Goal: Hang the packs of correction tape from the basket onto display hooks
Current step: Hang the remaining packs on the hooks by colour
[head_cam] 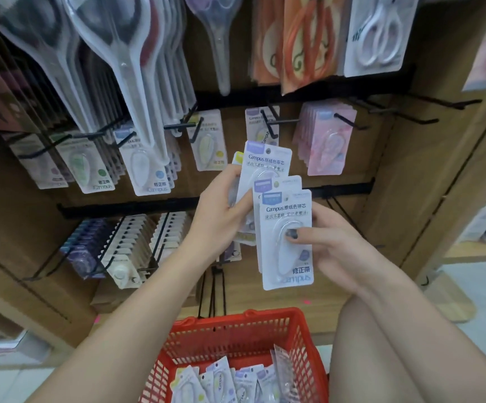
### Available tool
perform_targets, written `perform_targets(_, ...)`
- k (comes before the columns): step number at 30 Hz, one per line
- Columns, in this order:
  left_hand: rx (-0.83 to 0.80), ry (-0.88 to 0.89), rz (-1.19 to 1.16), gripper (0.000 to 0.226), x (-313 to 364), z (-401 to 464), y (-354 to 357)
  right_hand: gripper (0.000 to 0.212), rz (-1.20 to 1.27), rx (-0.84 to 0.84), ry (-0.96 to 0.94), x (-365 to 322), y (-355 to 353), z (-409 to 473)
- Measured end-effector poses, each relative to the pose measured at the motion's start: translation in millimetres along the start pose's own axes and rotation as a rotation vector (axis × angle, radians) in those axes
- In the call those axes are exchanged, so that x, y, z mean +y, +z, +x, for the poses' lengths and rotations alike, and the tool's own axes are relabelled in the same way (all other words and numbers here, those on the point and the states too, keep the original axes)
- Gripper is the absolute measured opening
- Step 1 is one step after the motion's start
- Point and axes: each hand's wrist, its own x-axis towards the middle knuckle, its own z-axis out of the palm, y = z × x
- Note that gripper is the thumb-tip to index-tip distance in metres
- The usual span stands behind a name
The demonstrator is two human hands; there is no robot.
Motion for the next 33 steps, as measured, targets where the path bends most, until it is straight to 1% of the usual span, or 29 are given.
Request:
perform_targets(6,0.002,0.076,0.093,0.024,-1.5,13.7,7.3,0.055,-0.047,0.030,-0.028,-7.4,-9.4,-3.8)
perform_targets(12,-0.018,0.084,0.029,0.017,-3.9,10.4,7.1,0.051,-0.115,0.036,-0.051,-15.1,-10.1,-1.0)
perform_targets(15,0.044,0.055,0.058,0.020,-14.0,9.7,-3.6,0.049,-0.128,0.052,-0.019,-19.6,-12.2,2.7)
perform_targets(17,0.073,0.030,0.092,0.017,-19.0,12.4,-11.6,0.048,-0.148,0.059,-0.011,-23.0,-11.9,4.2)
perform_targets(20,0.067,-0.009,0.129,0.010,-21.1,16.7,-18.7,0.043,-0.164,0.079,-0.014,-26.4,-7.2,6.5)
perform_targets(22,0.058,-0.040,0.152,0.011,-22.3,18.5,-19.2,0.040,-0.175,0.108,-0.007,-28.3,-5.5,13.7)
perform_targets(27,0.112,-0.161,0.198,0.015,-33.6,21.6,-15.5,0.037,-0.205,0.204,0.040,-32.0,-17.4,60.0)
perform_targets(31,0.103,-0.190,0.183,0.017,-41.4,20.0,-15.3,0.039,-0.270,0.231,0.069,-33.7,-30.5,110.2)
perform_targets(33,0.099,-0.198,0.180,0.017,-43.3,20.8,-14.8,0.036,-0.263,0.243,0.087,-35.7,-33.6,131.5)
